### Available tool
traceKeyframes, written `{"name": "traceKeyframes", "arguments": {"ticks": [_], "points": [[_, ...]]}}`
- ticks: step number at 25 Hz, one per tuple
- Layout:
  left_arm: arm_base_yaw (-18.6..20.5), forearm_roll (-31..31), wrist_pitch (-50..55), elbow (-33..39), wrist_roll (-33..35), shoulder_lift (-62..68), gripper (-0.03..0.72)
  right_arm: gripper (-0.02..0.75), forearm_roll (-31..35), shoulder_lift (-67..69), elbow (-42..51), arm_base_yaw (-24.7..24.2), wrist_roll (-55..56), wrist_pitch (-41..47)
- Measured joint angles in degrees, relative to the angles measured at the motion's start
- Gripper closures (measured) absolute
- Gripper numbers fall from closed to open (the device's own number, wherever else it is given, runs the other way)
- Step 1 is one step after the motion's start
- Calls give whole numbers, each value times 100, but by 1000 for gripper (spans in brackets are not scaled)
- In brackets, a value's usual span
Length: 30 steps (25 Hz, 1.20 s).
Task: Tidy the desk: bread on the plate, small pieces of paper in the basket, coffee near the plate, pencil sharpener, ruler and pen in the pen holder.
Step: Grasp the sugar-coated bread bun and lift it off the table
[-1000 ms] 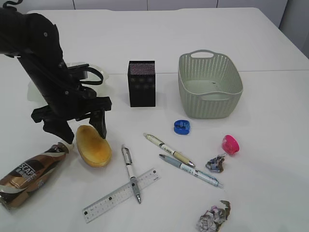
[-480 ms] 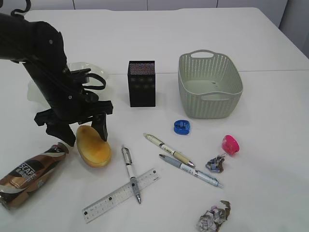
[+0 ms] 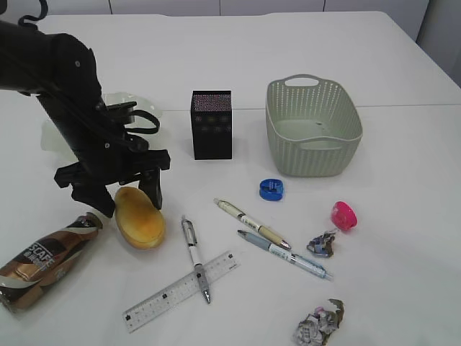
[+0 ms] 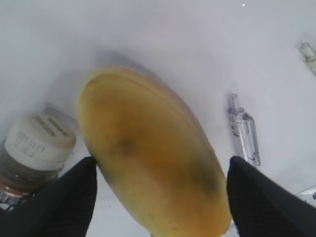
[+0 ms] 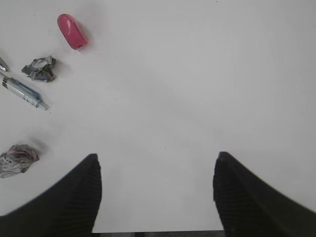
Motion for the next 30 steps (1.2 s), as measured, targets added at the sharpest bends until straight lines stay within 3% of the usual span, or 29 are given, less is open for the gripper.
{"name": "traceKeyframes", "arguments": {"ticks": [12,15,21,26,30], "points": [[-23,-149,90,-48,0,331,102,221,0,0,0,0,0,-9],[-23,-149,90,-48,0,331,183,221,0,0,0,0,0,-9],[-23,-93,103,-48,0,331,506,221,0,0,0,0,0,-9],[-23,-4,192,-129,59,343,539,222,0,0,0,0,0,-9],[-33,113,778,-616,104,379,547,222,0,0,0,0,0,-13]]}}
